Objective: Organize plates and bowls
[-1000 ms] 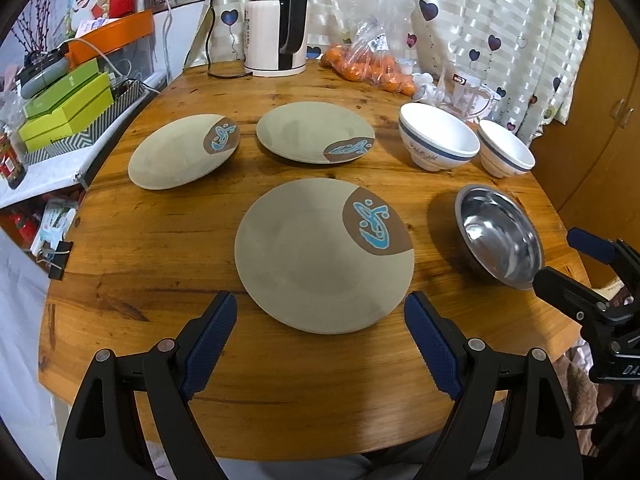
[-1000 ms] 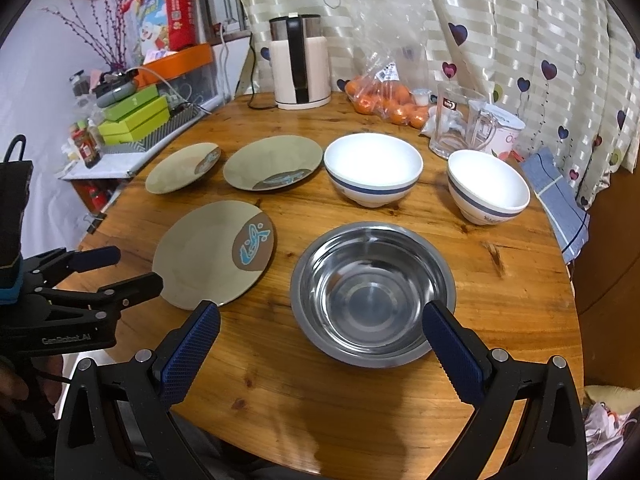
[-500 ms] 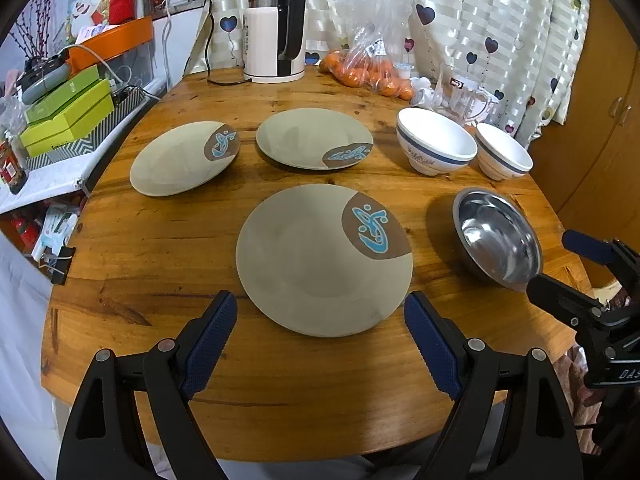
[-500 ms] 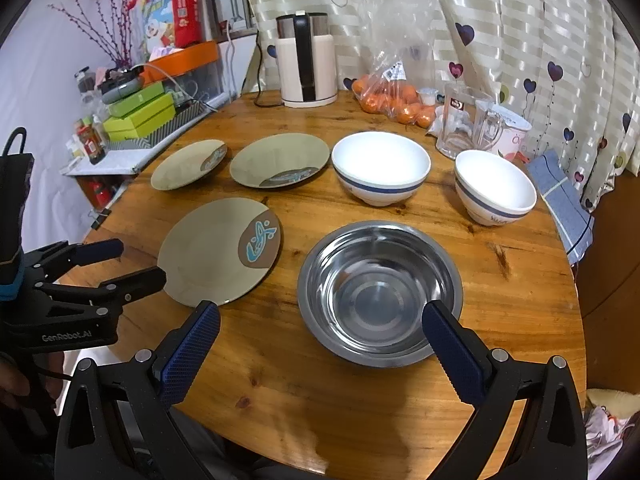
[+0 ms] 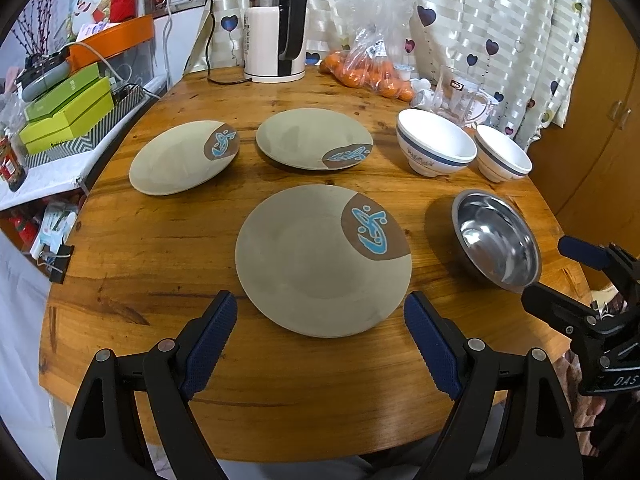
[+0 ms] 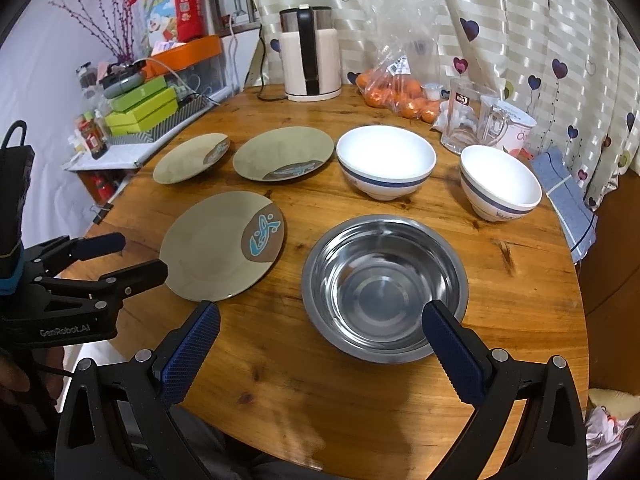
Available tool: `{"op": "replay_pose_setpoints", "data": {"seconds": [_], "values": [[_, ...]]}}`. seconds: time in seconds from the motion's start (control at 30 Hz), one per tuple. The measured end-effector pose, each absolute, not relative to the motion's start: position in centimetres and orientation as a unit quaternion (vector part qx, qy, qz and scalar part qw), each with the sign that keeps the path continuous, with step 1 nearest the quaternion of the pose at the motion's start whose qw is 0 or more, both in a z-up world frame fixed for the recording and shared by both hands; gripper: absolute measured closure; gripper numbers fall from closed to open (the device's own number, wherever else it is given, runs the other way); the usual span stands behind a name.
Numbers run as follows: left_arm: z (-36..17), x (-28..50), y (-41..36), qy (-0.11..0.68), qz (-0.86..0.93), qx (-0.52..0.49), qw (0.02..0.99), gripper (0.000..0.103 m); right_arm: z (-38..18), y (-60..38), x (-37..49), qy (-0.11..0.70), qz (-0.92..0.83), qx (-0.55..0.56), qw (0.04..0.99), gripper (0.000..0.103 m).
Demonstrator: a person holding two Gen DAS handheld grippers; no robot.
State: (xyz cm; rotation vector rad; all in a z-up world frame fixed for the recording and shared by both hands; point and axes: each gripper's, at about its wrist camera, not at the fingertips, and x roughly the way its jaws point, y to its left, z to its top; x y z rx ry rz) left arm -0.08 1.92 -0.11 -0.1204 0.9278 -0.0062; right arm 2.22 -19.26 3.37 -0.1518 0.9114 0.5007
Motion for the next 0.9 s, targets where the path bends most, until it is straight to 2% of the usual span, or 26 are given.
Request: {"op": "replay_pose_setpoints", "data": {"seconds": [0.9], "values": [[-0.09,0.27,1.84,0.442,0.002,-0.044,0.896,0.017,3.34,-19.57,2.50,0.438,0.236,-0.069,0.865,0.001]]}}
